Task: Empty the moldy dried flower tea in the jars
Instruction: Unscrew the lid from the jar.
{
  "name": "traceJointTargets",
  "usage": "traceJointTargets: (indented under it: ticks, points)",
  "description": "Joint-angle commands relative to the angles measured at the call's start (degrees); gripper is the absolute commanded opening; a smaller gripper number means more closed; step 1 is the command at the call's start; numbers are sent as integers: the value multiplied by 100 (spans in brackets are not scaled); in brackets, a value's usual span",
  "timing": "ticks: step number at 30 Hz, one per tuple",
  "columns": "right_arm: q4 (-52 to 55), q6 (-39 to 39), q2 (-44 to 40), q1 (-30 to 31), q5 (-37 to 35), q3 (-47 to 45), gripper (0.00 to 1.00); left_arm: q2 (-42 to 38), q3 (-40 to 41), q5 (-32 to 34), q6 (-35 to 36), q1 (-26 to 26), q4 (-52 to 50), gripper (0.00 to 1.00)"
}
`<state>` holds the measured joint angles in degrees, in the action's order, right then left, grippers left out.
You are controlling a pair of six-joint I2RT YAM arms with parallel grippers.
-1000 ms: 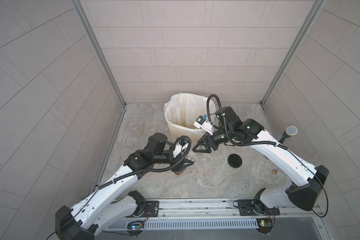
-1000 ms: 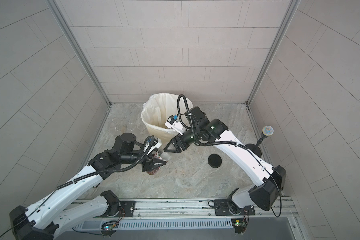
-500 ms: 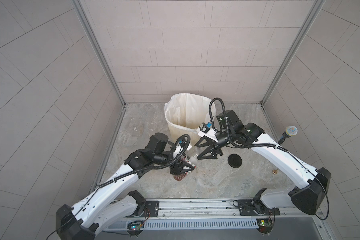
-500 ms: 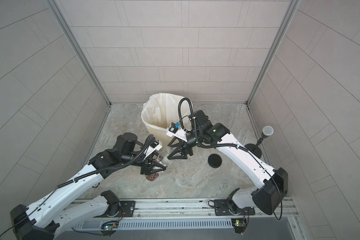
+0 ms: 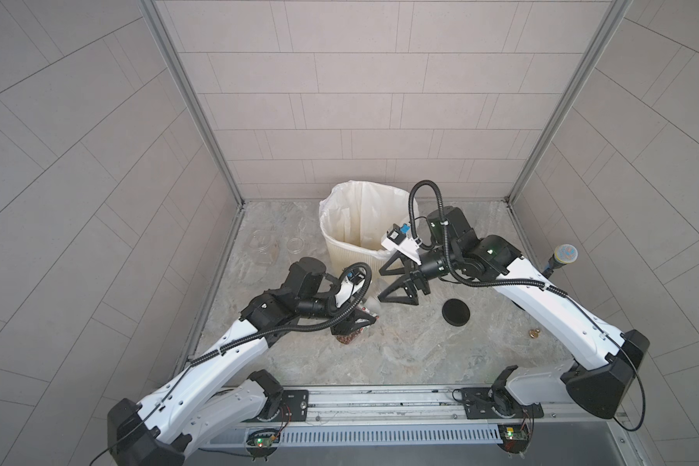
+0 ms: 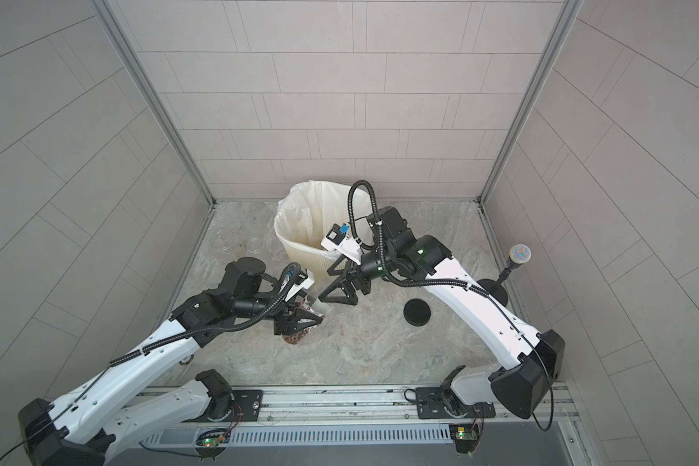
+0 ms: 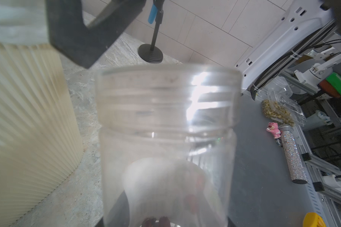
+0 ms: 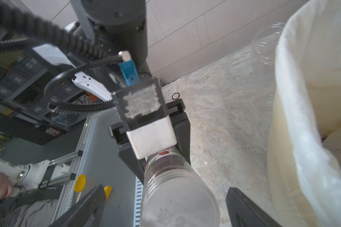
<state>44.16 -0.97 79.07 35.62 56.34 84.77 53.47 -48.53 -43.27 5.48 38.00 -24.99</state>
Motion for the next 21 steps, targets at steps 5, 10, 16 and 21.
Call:
traceJointTargets:
  ticks: [5,10,16,21]
  points:
    - [1142,911,471,49,-765,488,92,-154,-49,334,243,-3,117,39]
    - [1100,1003,538,165,-569,444,79,-122,-51,415,296,-3,100,39]
    - [1417,305,669,156,-348,518,60,-118,-89,278,305,-3,17,39]
    - [1824,-1408,730,156,-158,579,45,-74,-207,-144,191,-7,-49,39]
